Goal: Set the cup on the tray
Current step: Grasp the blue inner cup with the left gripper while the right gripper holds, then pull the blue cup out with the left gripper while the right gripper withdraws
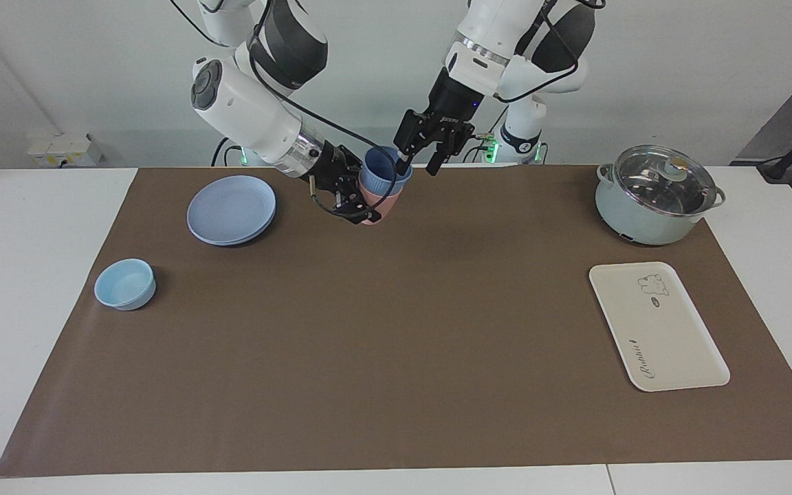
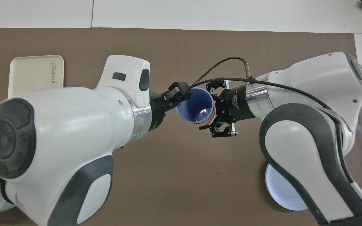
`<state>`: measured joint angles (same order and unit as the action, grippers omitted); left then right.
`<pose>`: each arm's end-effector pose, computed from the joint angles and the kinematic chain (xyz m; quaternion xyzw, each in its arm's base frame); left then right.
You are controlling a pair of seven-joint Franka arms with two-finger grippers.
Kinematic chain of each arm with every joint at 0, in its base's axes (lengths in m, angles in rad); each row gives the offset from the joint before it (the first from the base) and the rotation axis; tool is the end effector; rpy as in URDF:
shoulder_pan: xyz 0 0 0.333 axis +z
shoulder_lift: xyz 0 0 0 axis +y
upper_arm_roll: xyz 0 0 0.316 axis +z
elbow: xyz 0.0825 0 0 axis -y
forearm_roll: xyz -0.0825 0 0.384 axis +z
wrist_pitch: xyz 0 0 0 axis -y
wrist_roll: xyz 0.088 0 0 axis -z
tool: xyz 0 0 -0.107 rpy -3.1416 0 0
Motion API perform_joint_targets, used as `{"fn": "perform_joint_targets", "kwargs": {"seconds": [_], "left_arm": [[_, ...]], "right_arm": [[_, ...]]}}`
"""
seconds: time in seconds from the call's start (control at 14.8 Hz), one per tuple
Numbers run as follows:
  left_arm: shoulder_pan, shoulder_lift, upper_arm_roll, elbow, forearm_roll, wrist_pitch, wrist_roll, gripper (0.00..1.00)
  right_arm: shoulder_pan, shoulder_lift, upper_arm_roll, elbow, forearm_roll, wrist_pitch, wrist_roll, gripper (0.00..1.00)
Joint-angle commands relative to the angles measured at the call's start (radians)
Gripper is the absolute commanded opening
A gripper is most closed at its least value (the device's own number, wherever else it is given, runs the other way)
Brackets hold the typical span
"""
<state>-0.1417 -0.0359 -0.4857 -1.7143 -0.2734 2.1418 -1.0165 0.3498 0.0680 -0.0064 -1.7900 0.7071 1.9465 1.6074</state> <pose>0.4678 -0.3594 0.6350 0.9390 0.2297 0.0657 0.2474 0.5475 0.2423 0.5296 -0.6897 0.6446 0.2476 0.2179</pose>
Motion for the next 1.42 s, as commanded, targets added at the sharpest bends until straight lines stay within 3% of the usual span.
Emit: {"fn": "perform_joint_targets", "kwargs": {"seconds": [0.0, 0.14, 0.54, 0.68, 0.88, 1.08, 1.35], "left_arm": [[-0.024, -0.007, 0.01, -0.039, -0.018, 0.043, 0.009, 0.41], [-0.033, -0.007, 0.012, -0.042, -0.018, 0.047, 0.004, 0.0], [0.0, 0.013, 0.03, 0.053, -0.029, -0.058, 0.01, 0.0], [0.062, 0.01, 0.033, 0.111, -0.068, -0.138, 0.013, 0.0], [0.158, 0.004, 0.036, 0.119, -0.118, -0.196, 0.07, 0.0], [0.241, -0.019, 0.045, 0.081, -0.142, -0.206, 0.156, 0.0], [0.373, -0.081, 0.05, -0.075, -0.144, -0.174, 0.373, 0.0]], "right_arm": [[0.003, -0.011, 0.0, -0.011, -0.02, 0.015, 0.023, 0.0], [0.003, -0.011, 0.0, -0.011, -0.02, 0.015, 0.023, 0.0], [0.003, -0.011, 0.0, -0.011, -0.024, 0.014, 0.022, 0.0], [-0.003, -0.01, 0.0, -0.011, -0.025, 0.011, 0.017, 0.0], [-0.027, -0.011, -0.006, -0.011, -0.025, 0.008, 0.005, 0.0], [-0.077, -0.016, -0.006, -0.014, -0.021, 0.003, -0.044, 0.0], [-0.155, -0.019, -0.006, -0.035, 0.003, -0.004, -0.072, 0.0]]}}
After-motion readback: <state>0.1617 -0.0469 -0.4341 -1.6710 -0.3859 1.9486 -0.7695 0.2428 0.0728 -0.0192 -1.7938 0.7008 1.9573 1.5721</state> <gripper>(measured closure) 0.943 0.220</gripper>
